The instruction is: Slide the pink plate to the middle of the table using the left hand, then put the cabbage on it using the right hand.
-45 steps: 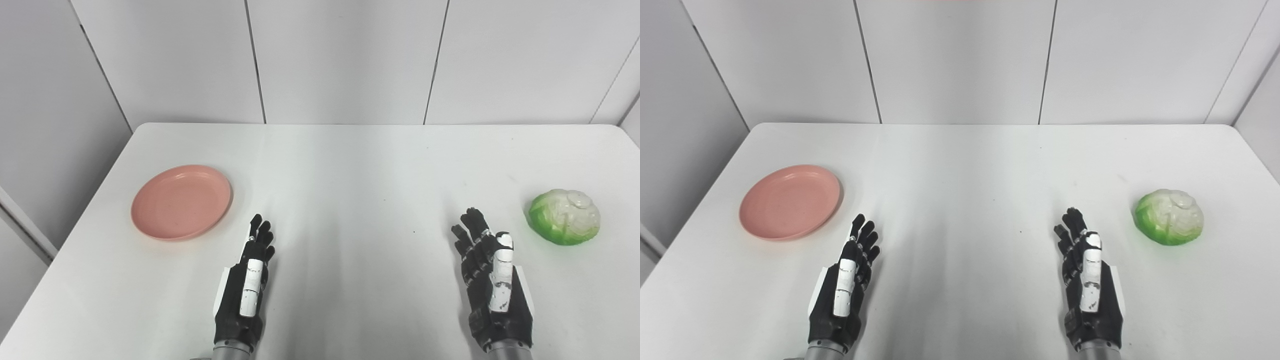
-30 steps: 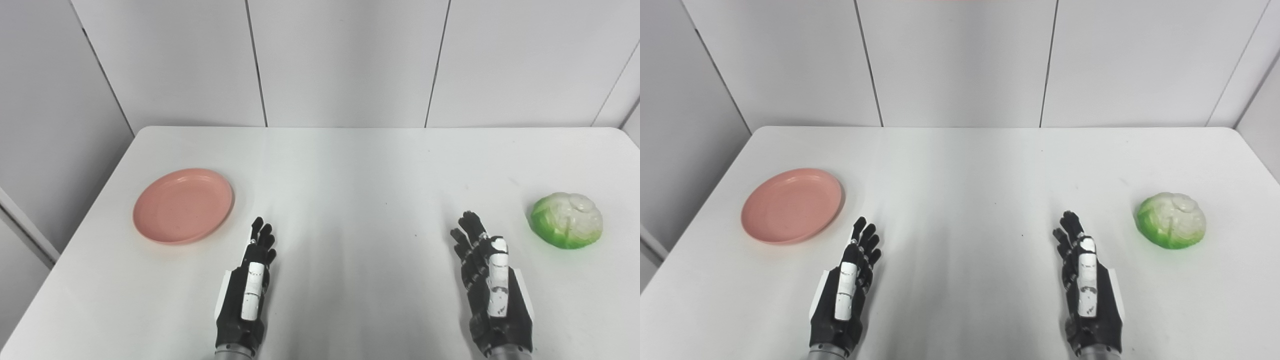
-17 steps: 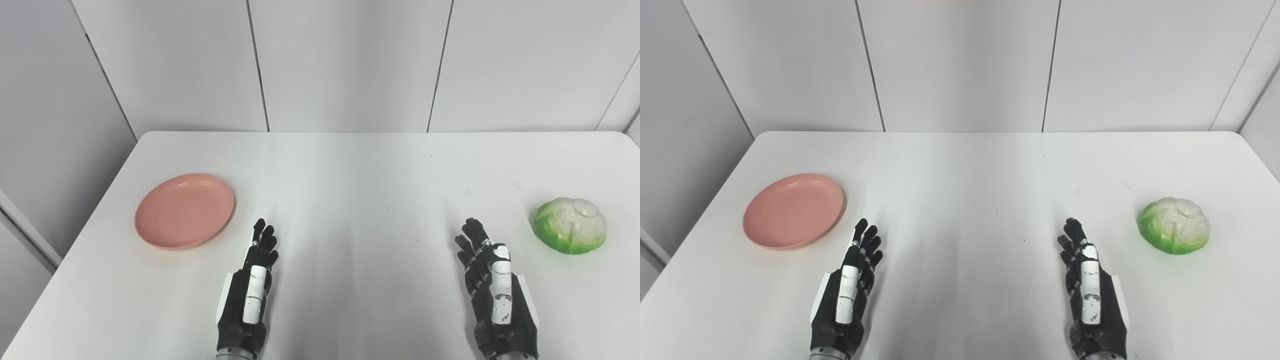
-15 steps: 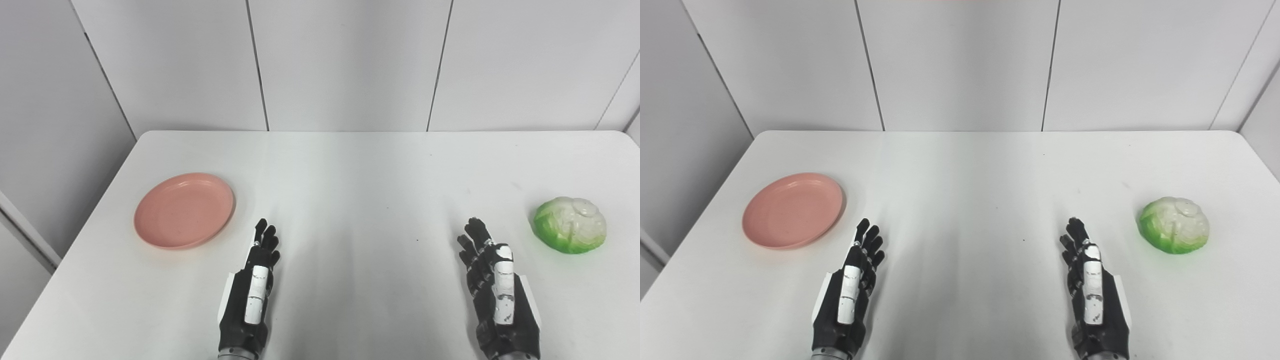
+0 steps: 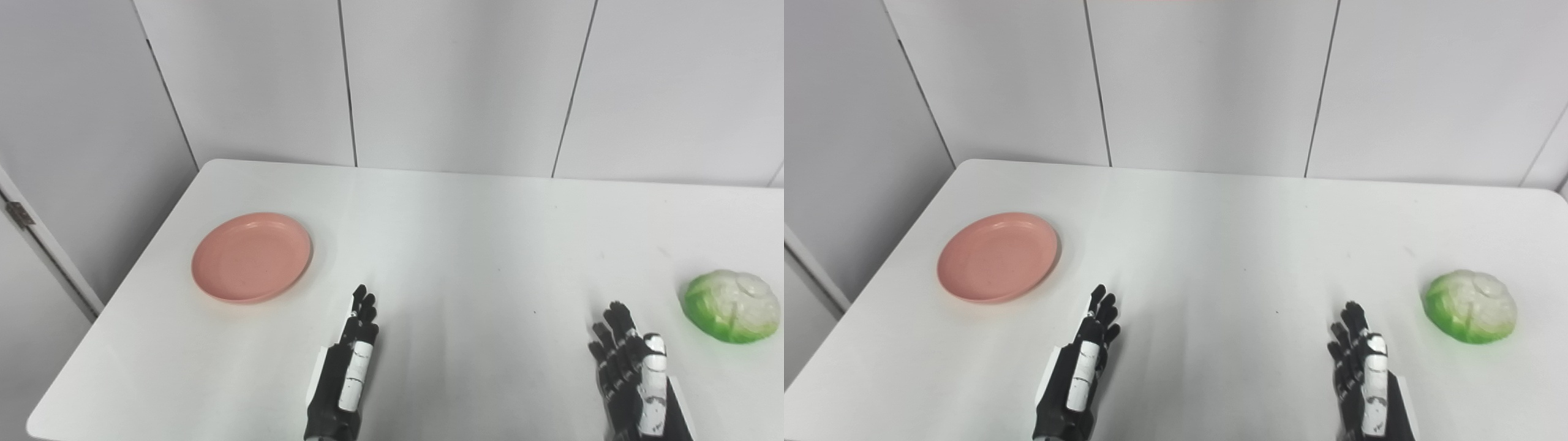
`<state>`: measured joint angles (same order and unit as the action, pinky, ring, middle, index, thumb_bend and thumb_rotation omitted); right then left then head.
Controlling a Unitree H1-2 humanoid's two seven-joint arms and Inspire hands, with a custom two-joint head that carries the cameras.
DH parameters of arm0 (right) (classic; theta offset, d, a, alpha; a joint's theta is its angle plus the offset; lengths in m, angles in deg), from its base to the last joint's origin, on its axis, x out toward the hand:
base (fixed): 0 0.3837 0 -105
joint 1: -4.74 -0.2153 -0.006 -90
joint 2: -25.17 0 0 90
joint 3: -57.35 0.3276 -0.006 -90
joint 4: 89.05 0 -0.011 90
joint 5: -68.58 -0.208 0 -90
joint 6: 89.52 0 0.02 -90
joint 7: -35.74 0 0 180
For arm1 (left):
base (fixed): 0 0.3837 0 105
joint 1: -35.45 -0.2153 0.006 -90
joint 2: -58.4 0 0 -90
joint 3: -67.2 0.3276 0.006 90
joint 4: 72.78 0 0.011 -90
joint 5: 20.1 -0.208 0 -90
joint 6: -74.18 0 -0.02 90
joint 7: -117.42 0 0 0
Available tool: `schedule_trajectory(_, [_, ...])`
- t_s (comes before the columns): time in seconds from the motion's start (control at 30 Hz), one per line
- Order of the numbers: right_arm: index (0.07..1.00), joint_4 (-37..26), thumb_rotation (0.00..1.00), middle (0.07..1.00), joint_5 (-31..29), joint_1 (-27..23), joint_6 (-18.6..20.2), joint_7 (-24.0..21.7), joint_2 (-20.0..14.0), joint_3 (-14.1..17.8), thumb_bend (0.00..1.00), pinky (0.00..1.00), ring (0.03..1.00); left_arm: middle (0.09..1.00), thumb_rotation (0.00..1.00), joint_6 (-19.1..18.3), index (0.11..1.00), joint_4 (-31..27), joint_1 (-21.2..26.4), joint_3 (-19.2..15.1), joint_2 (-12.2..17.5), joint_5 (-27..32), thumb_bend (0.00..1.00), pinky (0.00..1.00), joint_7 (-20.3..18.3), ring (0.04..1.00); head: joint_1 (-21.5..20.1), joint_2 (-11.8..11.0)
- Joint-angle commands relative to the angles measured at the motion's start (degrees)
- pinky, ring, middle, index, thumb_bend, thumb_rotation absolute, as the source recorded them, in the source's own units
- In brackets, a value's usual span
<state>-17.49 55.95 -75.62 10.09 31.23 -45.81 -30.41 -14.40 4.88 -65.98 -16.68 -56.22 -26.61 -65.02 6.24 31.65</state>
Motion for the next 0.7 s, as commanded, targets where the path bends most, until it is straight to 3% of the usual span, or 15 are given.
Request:
schedule_trajectory(0.0, [0.973,-0.25,1.00,1.000,-0.50,8.19,-4.19,-1.81,-2.41,0.17,0.75,1.00,0.998,0.997,0.96,4.09,1.000,0.33,-1.83,0.88,1.02,-0.74,0.81,1.00,0.72,0.999,0.00,-0.51])
schedule_trajectory(0.37, [0.970,3.62,1.00,0.998,0.84,7.41,-7.07,-2.69,-1.20,0.27,0.78,1.00,0.992,1.000,0.96,7.97,1.000,4.10,-1.47,0.22,2.01,0.83,0.77,1.00,0.35,1.000,-0.84,-4.55])
schedule_trajectory(0.67, [0.960,6.20,1.00,0.995,1.67,5.87,-8.51,-1.79,-0.17,0.28,0.78,1.00,0.989,1.000,0.95,11.18,1.000,6.17,0.95,-1.57,1.97,2.97,0.79,1.00,0.59,1.000,-2.49,-5.76])
